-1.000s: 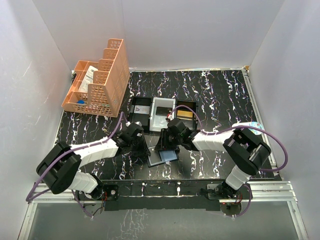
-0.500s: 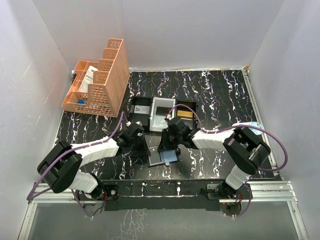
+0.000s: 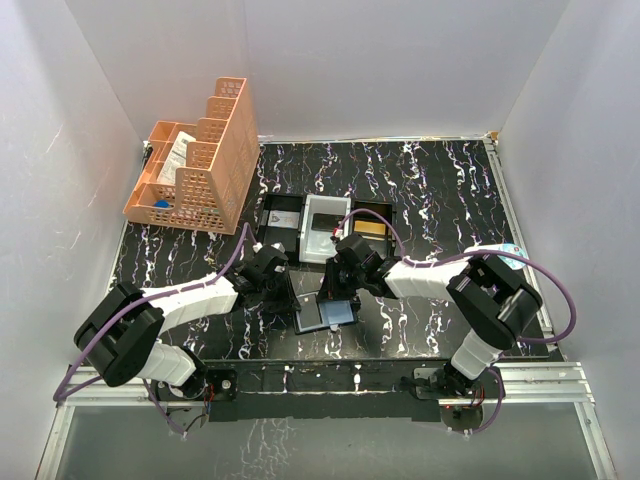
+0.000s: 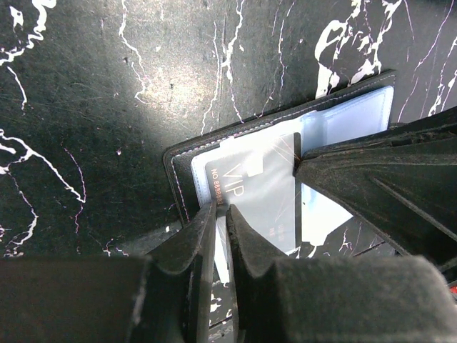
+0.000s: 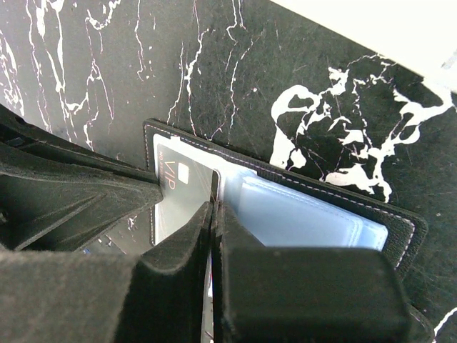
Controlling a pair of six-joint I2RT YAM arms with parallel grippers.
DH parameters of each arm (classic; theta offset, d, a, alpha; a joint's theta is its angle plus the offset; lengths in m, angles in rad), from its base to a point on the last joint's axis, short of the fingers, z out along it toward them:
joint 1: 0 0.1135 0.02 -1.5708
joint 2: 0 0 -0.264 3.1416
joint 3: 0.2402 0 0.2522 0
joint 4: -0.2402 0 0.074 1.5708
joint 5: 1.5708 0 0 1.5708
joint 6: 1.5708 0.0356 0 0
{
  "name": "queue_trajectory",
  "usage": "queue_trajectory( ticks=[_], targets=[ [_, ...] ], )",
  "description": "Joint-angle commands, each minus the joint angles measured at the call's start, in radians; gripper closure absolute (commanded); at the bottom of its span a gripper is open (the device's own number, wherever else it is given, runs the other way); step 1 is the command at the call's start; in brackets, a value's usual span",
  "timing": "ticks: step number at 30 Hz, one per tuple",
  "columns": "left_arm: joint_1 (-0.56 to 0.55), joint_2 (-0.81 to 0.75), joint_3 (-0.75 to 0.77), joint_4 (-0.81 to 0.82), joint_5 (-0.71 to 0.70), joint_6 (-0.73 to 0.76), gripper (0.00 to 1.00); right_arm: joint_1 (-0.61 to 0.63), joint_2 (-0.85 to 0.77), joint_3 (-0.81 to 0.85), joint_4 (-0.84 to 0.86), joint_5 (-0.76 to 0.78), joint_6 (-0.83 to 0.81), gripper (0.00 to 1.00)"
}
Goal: Take the credit cards out of the card holder
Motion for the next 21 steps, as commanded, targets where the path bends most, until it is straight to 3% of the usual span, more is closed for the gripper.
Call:
queue_trajectory(
  ticks=[1, 5, 9, 13, 17, 21],
  targets=[
    [-0.008, -0.003, 0.010, -0.029, -0.010, 0.011, 0.89, 0.017, -0.050, 0.018, 0.038, -0.030, 0.016, 1.00],
    [-0.008, -0.006, 0.006, -0.025, -0.007, 0.012, 0.89, 0.014, -0.054, 0.020, 0.022, -0.035, 0.005, 0.99],
    [-0.008, -0.006, 0.008, -0.026, -0.005, 0.014, 0.90, 0.013, -0.039, 0.032, 0.008, -0.061, -0.011, 0.84],
    [-0.008, -0.004, 0.005, -0.020, -0.001, 0.011, 0.90, 0.012, -0.019, 0.035, -0.008, -0.065, -0.014, 0.77],
    [-0.008, -0.001, 0.004, -0.019, -0.001, 0.010, 0.90, 0.013, 0.005, 0.038, -0.013, -0.064, -0.017, 0.79],
    [-0.008, 0.007, 0.011, -0.019, 0.002, 0.011, 0.91, 0.013, 0.017, 0.037, 0.008, -0.061, 0.007, 0.88]
  ],
)
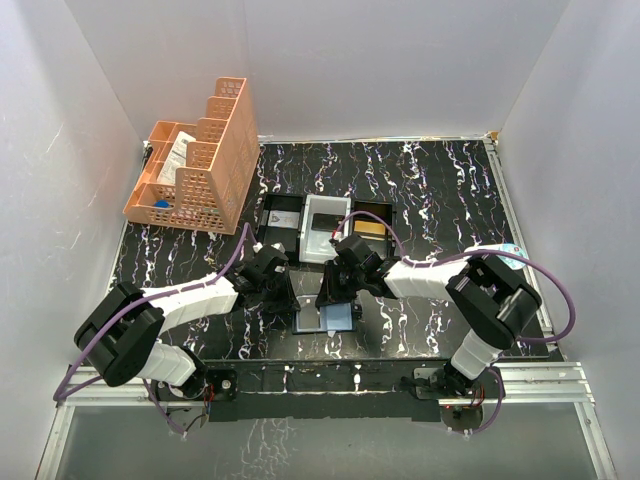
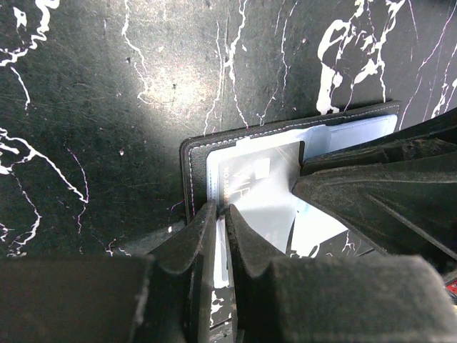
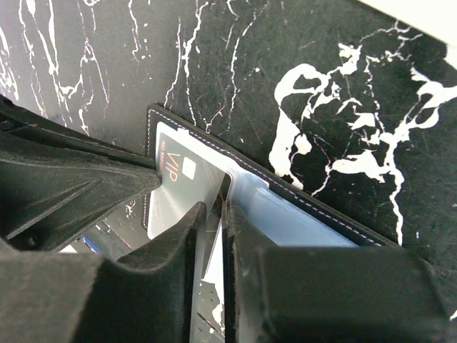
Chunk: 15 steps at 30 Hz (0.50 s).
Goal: Take the credit cards out of the card holder
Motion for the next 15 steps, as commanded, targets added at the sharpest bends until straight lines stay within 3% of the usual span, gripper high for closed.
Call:
queue_trajectory(
  ticks=[1, 6, 15],
  targets=[
    [-0.008, 0.009, 0.016, -0.021, 0.002, 0.010, 0.91, 0.011, 0.015, 0.034, 0.033, -0.013, 0.023, 0.90],
    [-0.008, 0.007, 0.025, -0.032, 0.002, 0.015, 0.91, 0.012, -0.018, 0.034, 0.010, 0.075, 0.045, 0.99],
    [-0.009, -0.016, 0.031, -0.043, -0.006, 0.023, 0.91, 0.012, -0.081, 0.046, -0.047, 0.126, 0.026, 1.00]
  ],
)
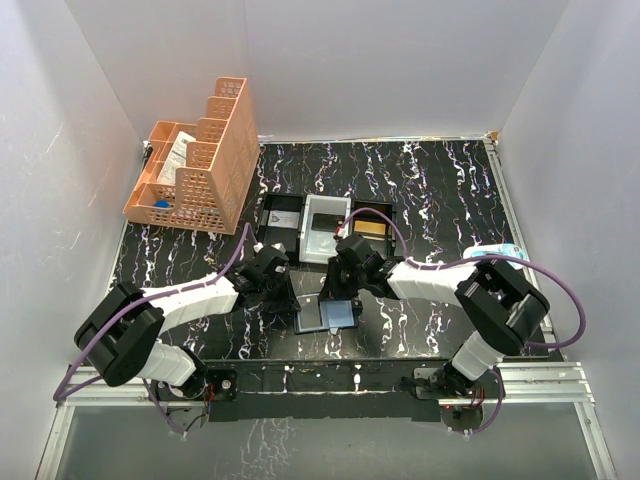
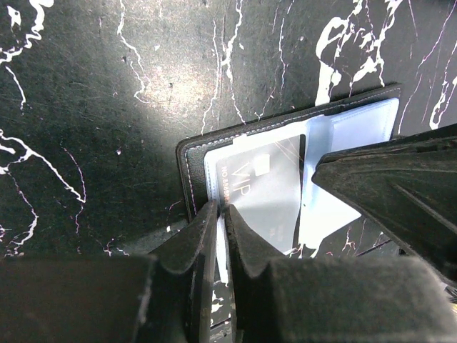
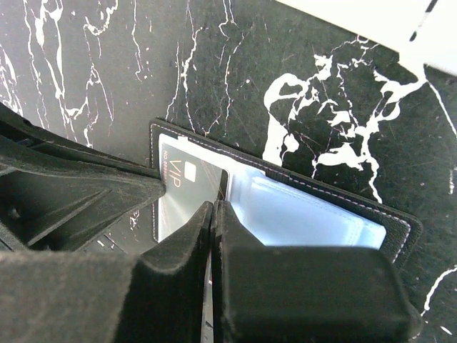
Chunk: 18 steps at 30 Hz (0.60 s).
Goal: Take the credit cards out of the card holder
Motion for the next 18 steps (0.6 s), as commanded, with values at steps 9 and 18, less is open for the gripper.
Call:
queue_trajectory(
  ticks=[9, 18],
  targets=[
    [-0.007, -0.017, 0.038, -0.046, -0.009, 0.020, 0.91, 0.007, -0.024, 0.042, -0.055, -0.011, -0.011, 0.76],
    [-0.020, -0.051, 0.069, -0.111, -0.023, 0.038, 0.56, 0.010, 0.011, -0.033, 0.064, -0.084, 0.029, 0.78]
  ],
)
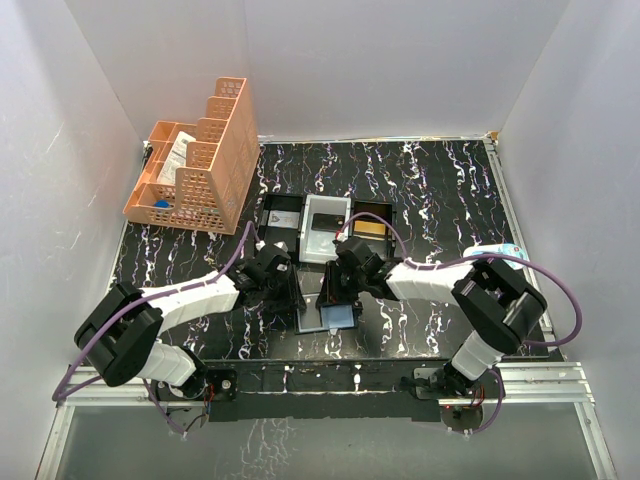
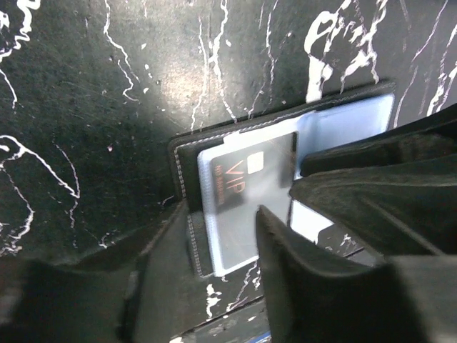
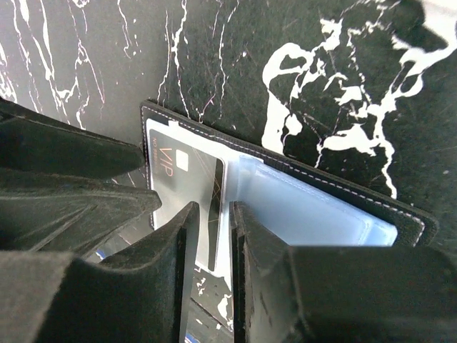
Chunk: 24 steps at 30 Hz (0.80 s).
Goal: Take the credit cards out of the card holder
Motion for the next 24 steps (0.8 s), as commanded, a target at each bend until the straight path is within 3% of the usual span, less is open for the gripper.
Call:
queue_trajectory(
  ticks=[1, 5, 12, 18, 24],
  targets=[
    [-0.020, -0.063, 0.045, -0.077, -0.019, 0.026, 0.53, 0.007, 0.001, -0.041, 0.106, -0.061, 0.019, 0.79],
    [-0.032, -0.106, 0.030, -0.051, 0.002, 0.025, 0.51, 0.007, -0.029, -0.100, 0.160, -0.044, 0.044, 0.81],
    [-0.047, -0.090, 0.011, -0.073, 0.015, 0.035, 0.61, 0.007, -0.072, -0.179, 0.261, -0.022, 0.159, 0.82],
    [-0.087, -0.103, -0.021, -0.023, 0.012, -0.008, 0.61, 0.007, -0.077, -0.136, 0.219, -0.067, 0.113, 0.81],
    [-0.107, -0.057, -0.011, 0.009, 0.007, -0.028, 0.70, 0.008, -0.091, -0.102, 0.174, -0.095, 0.085, 0.81]
  ],
)
